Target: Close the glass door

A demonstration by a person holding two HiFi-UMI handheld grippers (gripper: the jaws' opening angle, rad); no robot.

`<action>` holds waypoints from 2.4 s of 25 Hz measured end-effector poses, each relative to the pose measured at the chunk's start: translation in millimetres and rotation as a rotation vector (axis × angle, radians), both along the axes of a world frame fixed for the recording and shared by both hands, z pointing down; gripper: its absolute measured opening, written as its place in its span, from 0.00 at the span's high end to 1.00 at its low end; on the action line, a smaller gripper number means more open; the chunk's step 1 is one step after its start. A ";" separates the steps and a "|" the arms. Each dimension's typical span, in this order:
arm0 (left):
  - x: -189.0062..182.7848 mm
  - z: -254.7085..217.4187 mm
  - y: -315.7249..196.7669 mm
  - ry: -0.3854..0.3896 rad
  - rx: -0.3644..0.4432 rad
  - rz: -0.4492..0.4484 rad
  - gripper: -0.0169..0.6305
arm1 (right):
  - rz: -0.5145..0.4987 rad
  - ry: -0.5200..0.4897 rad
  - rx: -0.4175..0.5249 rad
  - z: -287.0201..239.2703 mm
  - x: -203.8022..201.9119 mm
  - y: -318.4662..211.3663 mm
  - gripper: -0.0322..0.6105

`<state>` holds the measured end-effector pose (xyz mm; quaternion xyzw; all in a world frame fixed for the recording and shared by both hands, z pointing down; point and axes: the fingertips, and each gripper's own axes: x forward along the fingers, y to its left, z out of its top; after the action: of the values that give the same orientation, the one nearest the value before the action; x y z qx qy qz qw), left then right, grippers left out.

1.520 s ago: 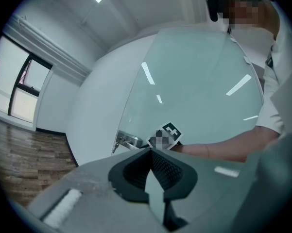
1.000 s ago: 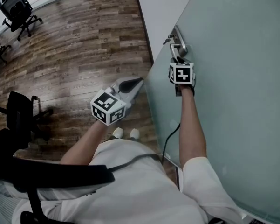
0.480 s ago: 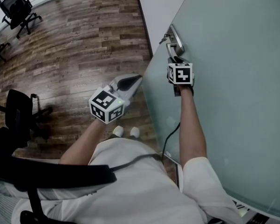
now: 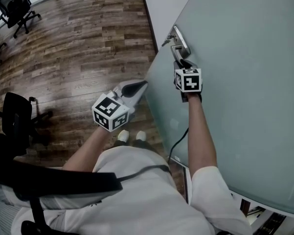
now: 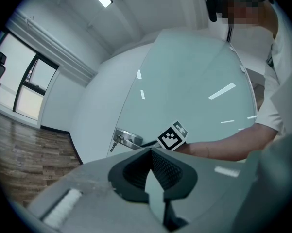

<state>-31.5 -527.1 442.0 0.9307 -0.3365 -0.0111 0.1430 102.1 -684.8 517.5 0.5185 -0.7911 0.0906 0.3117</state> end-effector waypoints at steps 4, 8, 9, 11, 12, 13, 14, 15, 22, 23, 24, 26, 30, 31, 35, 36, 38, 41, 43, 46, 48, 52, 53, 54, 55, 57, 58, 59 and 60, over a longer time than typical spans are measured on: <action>-8.3 3.2 0.1 0.013 -0.012 -0.010 0.97 | -0.024 -0.004 0.005 -0.5 -13.3 1.5 0.80; -12.4 -0.7 14.1 0.028 -0.009 -0.034 0.97 | -0.043 -0.004 0.005 -0.9 -26.0 19.3 0.80; -13.2 -2.2 17.3 0.032 -0.009 -0.042 0.97 | -0.045 -0.003 0.009 -2.1 -29.3 22.9 0.80; -14.1 -5.5 23.4 0.034 -0.007 -0.058 0.97 | -0.052 0.000 0.017 -5.7 -37.2 28.3 0.80; -13.6 -6.7 26.3 0.033 -0.005 -0.068 0.97 | -0.056 0.001 0.021 -7.4 -41.2 30.1 0.80; -12.3 -7.0 29.3 0.030 -0.005 -0.079 0.97 | -0.062 0.001 0.024 -8.4 -44.8 31.6 0.80; -10.4 -6.3 32.7 0.028 -0.007 -0.092 0.97 | -0.068 0.001 0.026 -8.6 -47.8 33.2 0.80; -8.3 -5.1 37.2 0.027 -0.012 -0.105 0.97 | -0.074 0.000 0.026 -8.0 -50.3 35.6 0.80; -4.6 -2.4 87.1 0.002 -0.012 -0.191 0.97 | -0.104 -0.019 0.044 -9.8 -71.7 67.9 0.80; -4.3 -4.5 96.1 -0.003 -0.009 -0.205 0.97 | -0.109 -0.021 0.047 -11.7 -74.8 73.1 0.80; -4.6 -7.0 105.9 -0.011 -0.005 -0.221 0.97 | -0.117 -0.021 0.049 -13.0 -78.7 77.8 0.80; -6.5 -10.7 125.2 -0.030 0.005 -0.256 0.97 | -0.138 -0.021 0.054 -15.0 -87.9 85.1 0.80; -11.7 -12.0 156.3 -0.053 0.007 -0.335 0.97 | -0.170 -0.019 0.068 -17.5 -99.6 94.4 0.80; -14.5 -11.2 164.4 -0.058 0.003 -0.356 0.97 | -0.176 -0.018 0.067 -16.4 -102.1 97.3 0.80; -24.8 -1.4 196.8 -0.074 -0.020 -0.433 0.97 | -0.201 -0.020 0.063 -12.0 -113.3 109.3 0.80; -27.6 0.6 203.8 -0.077 -0.024 -0.451 0.97 | -0.208 -0.021 0.063 -12.0 -117.4 112.3 0.80; -32.1 2.0 216.3 -0.080 -0.028 -0.481 0.97 | -0.224 -0.024 0.063 -12.4 -127.0 119.1 0.80; -35.6 -1.6 228.1 -0.076 -0.026 -0.510 0.97 | -0.247 -0.027 0.070 -13.5 -139.0 129.5 0.80; -38.5 -4.1 233.6 -0.075 -0.022 -0.520 0.97 | -0.262 -0.027 0.074 -13.3 -146.9 136.7 0.80; -44.9 -5.4 243.8 -0.073 -0.013 -0.534 0.97 | -0.288 -0.026 0.073 -11.9 -161.0 151.0 0.80; -48.3 -7.0 250.0 -0.070 -0.006 -0.543 0.97 | -0.304 -0.022 0.075 -11.5 -167.9 159.7 0.80; -59.7 -9.9 267.2 -0.060 0.000 -0.561 0.97 | -0.338 -0.026 0.076 -12.4 -182.6 177.5 0.80; -63.4 -10.6 272.7 -0.058 0.000 -0.567 0.97 | -0.348 -0.028 0.072 -12.6 -186.7 182.9 0.80; -66.7 -11.5 278.4 -0.057 0.001 -0.572 0.97 | -0.357 -0.028 0.068 -12.2 -190.2 188.4 0.80; -69.9 -12.7 283.9 -0.056 0.003 -0.577 0.97 | -0.364 -0.026 0.065 -11.3 -193.1 193.9 0.80; -77.3 -15.0 295.2 -0.052 0.009 -0.588 0.97 | -0.377 -0.017 0.075 -10.0 -199.8 204.9 0.80; -81.8 -15.7 301.2 -0.050 0.011 -0.593 0.97 | -0.385 -0.011 0.085 -10.1 -204.4 210.5 0.79; -86.4 -16.3 307.4 -0.047 0.014 -0.598 0.97 | -0.395 -0.008 0.092 -9.9 -209.9 216.5 0.79; -90.6 -16.8 313.4 -0.045 0.016 -0.603 0.97 | -0.407 -0.009 0.091 -9.4 -215.7 222.9 0.79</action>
<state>-122.1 -213.7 425.1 0.7899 -0.6007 -0.0350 0.1182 -113.6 -461.9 508.1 0.3611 -0.8842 -0.0079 0.2962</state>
